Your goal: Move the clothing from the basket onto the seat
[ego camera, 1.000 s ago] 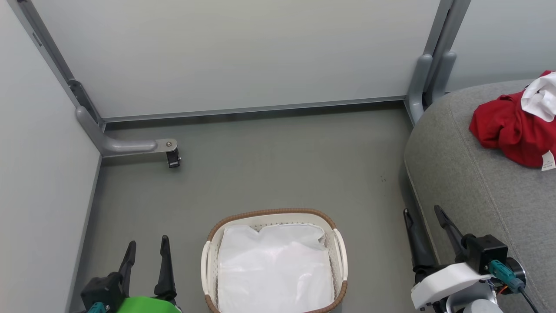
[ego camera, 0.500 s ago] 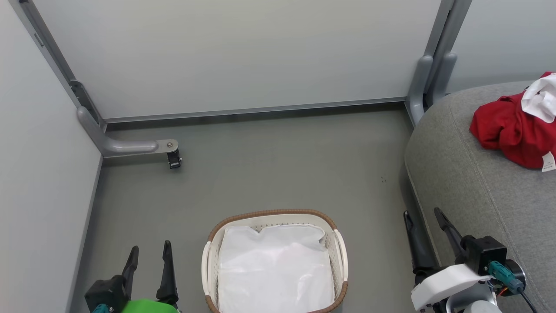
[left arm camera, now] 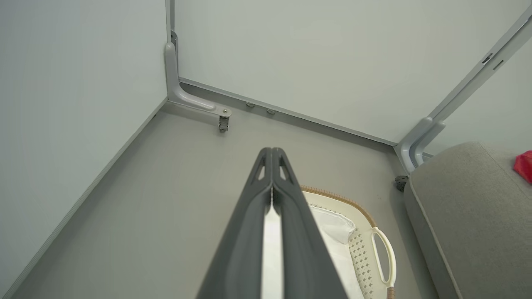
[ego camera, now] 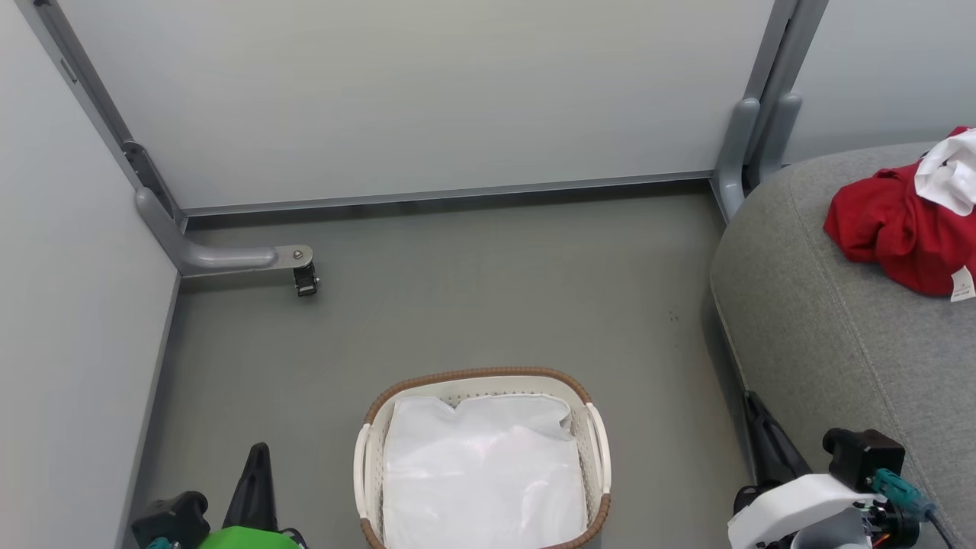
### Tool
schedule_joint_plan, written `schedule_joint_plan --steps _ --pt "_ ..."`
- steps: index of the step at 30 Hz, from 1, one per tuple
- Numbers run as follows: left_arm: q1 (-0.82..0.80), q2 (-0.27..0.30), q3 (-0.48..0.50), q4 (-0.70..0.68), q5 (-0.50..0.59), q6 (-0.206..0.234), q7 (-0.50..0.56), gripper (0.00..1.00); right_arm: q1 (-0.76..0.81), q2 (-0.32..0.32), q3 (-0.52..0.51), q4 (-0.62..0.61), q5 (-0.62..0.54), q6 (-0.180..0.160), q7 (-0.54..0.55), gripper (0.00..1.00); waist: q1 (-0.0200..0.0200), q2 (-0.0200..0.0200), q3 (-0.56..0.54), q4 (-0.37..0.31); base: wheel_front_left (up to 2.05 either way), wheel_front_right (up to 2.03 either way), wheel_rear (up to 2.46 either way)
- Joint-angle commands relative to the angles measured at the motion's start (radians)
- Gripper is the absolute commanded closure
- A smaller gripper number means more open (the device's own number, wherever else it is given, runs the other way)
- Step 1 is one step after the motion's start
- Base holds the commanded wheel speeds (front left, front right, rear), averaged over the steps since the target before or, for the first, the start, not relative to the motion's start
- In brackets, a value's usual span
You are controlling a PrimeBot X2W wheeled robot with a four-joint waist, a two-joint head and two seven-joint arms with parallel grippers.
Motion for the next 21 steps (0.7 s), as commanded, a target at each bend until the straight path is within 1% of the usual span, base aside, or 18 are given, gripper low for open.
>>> schedule_joint_plan --steps 1,10,21 --pt "-0.022 -0.002 0.013 -0.018 -0.041 -0.006 0.009 1.0 -0.022 -0.006 -0.008 -0.017 0.05 0.0 0.009 1.0 0.0 0.0 0.0 0.0 0.0 0.0 0.0" --pt "-0.039 -0.008 0.042 -0.029 -0.176 -0.018 0.049 1.0 -0.034 -0.011 -0.023 -0.021 0.209 0.0 0.047 1.0 0.0 0.0 0.0 -0.002 0.0 0.0 0.0" --pt "-0.058 -0.015 0.073 -0.04 -0.319 -0.031 0.093 1.0 -0.044 -0.015 -0.041 -0.025 0.377 0.0 0.087 1.0 0.0 0.0 0.0 -0.003 0.0 0.0 0.0"
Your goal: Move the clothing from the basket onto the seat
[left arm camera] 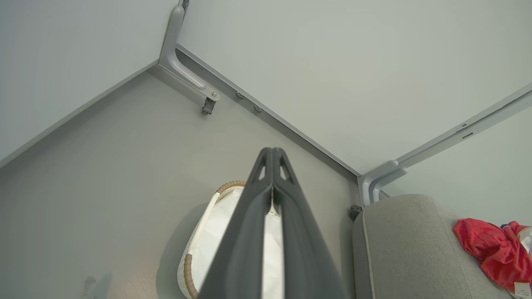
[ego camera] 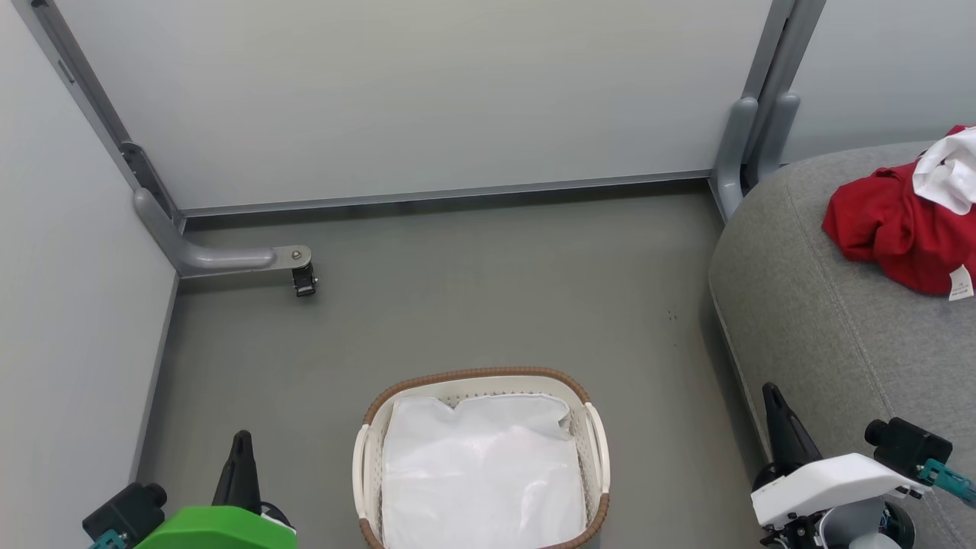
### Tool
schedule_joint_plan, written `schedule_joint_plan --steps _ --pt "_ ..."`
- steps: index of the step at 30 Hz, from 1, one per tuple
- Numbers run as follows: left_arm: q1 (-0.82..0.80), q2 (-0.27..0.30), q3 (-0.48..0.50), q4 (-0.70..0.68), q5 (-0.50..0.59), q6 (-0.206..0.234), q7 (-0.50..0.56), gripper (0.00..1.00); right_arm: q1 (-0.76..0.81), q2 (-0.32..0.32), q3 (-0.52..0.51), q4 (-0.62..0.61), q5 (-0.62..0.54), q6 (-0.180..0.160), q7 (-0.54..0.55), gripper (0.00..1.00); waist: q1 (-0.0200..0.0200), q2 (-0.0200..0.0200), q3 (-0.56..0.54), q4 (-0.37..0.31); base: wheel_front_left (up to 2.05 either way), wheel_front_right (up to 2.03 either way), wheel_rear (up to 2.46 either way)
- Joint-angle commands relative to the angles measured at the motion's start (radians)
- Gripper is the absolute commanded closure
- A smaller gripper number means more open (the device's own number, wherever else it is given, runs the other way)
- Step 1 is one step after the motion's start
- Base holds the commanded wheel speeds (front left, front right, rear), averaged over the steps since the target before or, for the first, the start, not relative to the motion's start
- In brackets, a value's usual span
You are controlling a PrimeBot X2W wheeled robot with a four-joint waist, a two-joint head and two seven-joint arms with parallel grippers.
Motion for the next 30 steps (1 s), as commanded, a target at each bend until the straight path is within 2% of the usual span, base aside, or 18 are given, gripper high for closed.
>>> schedule_joint_plan --steps 1,30 --pt "-0.033 0.002 0.011 -0.018 -0.029 -0.011 0.007 1.0 -0.025 -0.009 -0.006 -0.017 0.036 0.0 0.007 1.0 0.0 0.0 0.0 0.0 0.0 0.0 0.0" --pt "-0.073 -0.013 0.08 -0.041 -0.341 -0.038 0.103 1.0 -0.049 -0.014 -0.05 -0.026 0.397 0.0 0.101 1.0 0.0 0.0 0.0 -0.004 0.0 0.0 0.0"
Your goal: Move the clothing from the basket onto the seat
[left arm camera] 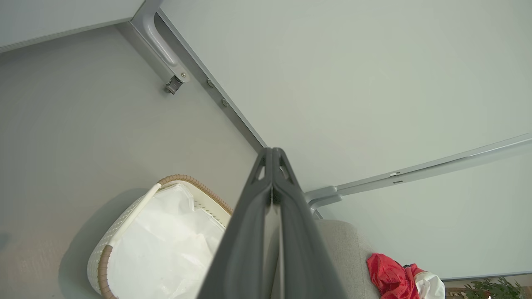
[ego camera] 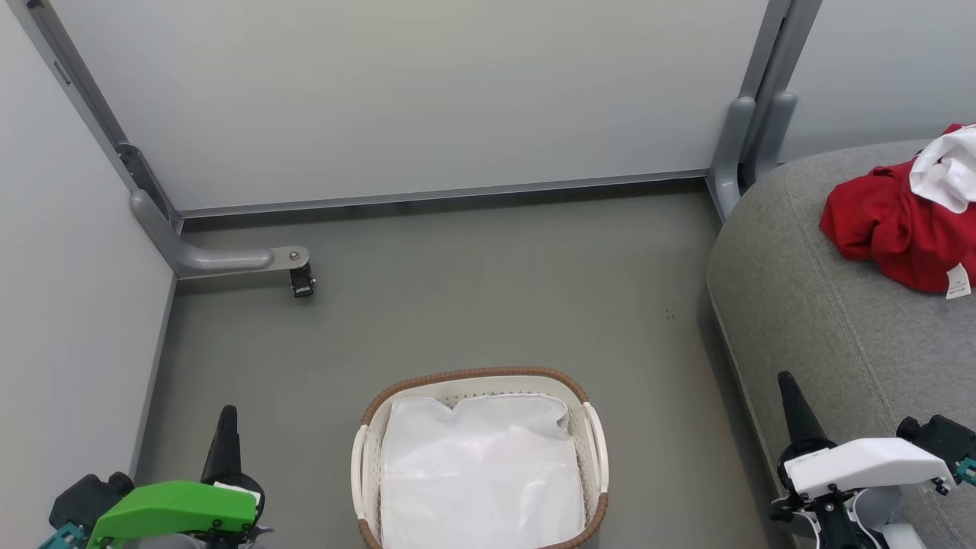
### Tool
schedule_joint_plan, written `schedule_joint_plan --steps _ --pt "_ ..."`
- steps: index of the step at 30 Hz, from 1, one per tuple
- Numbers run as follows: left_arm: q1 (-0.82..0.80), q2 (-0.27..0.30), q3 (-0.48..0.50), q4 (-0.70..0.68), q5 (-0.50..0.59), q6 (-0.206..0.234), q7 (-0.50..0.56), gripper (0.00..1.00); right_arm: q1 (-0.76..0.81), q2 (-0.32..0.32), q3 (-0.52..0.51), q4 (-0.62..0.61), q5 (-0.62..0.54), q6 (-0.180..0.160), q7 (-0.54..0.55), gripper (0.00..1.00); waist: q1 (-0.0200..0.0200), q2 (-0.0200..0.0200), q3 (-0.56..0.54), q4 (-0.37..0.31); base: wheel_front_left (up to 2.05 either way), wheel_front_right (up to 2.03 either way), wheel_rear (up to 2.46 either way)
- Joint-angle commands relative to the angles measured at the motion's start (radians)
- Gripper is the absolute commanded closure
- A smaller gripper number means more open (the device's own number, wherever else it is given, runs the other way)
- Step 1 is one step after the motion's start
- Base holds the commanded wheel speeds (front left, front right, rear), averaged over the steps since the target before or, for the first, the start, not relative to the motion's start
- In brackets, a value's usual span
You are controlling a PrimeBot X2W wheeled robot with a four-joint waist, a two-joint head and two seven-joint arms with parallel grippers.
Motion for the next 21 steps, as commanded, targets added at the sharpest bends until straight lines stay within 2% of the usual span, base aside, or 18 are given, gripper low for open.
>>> schedule_joint_plan --steps 1,21 --pt "-0.027 -0.002 0.011 -0.015 -0.028 -0.006 0.006 1.0 -0.025 -0.009 -0.006 -0.013 0.03 0.0 0.007 1.0 0.0 0.0 0.0 0.0 0.0 0.0 0.0" --pt "-0.049 -0.009 0.049 -0.025 -0.195 -0.021 0.059 1.0 -0.036 -0.009 -0.032 -0.018 0.223 -0.001 0.06 1.0 0.0 0.0 0.0 -0.003 0.0 0.0 0.0"
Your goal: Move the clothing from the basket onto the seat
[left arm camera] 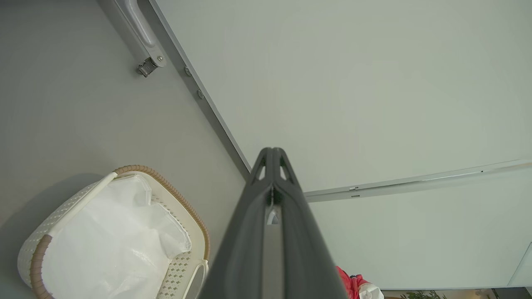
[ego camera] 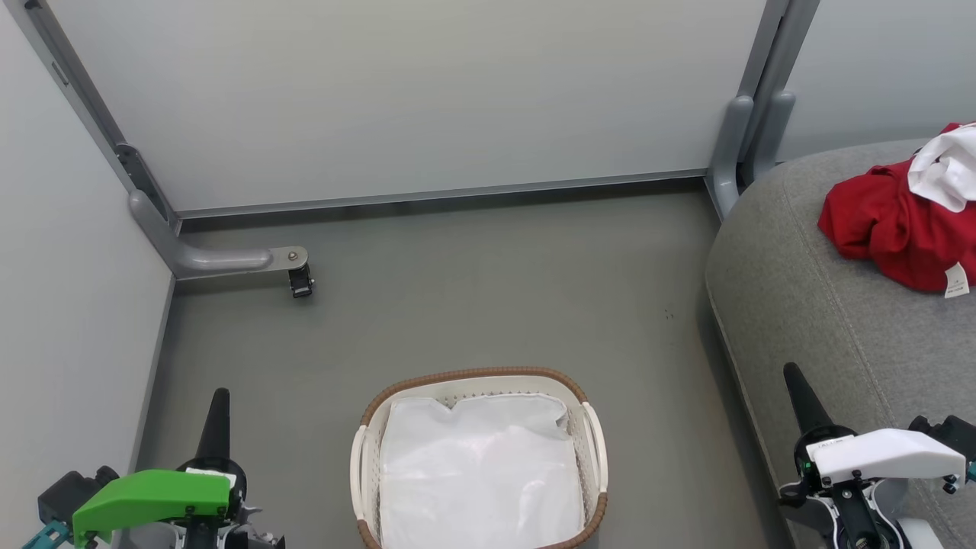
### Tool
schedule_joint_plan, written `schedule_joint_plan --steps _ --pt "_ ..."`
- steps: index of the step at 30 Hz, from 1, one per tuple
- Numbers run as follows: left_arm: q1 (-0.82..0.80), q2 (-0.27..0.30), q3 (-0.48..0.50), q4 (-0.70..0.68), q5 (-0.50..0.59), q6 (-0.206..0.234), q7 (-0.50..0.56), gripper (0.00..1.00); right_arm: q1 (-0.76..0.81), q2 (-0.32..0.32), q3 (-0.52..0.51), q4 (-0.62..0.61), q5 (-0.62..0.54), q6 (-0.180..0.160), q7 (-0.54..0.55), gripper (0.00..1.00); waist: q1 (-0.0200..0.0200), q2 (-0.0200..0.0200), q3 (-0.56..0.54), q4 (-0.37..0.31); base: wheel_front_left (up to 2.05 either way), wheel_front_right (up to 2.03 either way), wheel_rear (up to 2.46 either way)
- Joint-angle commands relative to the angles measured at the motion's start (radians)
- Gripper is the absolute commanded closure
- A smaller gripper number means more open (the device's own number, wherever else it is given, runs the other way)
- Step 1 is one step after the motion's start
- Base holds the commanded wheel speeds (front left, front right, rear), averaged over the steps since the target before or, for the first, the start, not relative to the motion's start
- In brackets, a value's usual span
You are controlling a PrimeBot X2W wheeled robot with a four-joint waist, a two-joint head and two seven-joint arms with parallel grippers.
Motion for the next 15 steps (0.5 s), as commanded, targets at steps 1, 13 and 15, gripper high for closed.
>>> schedule_joint_plan --steps 1,13,15 --pt "-0.027 0.0 0.008 -0.008 -0.022 -0.005 0.006 1.0 -0.02 -0.008 -0.006 -0.011 0.025 -0.001 0.008 1.0 0.0 0.0 0.0 0.0 0.0 0.0 0.0" --pt "-0.036 -0.003 0.028 -0.015 -0.109 -0.014 0.033 1.0 -0.025 -0.007 -0.02 -0.012 0.123 -0.001 0.036 1.0 0.0 0.0 0.0 -0.002 0.0 0.0 0.0" --pt "-0.039 -0.004 0.031 -0.016 -0.122 -0.015 0.038 1.0 -0.026 -0.007 -0.022 -0.013 0.139 -0.001 0.039 1.0 0.0 0.0 0.0 -0.002 0.0 0.0 0.0"
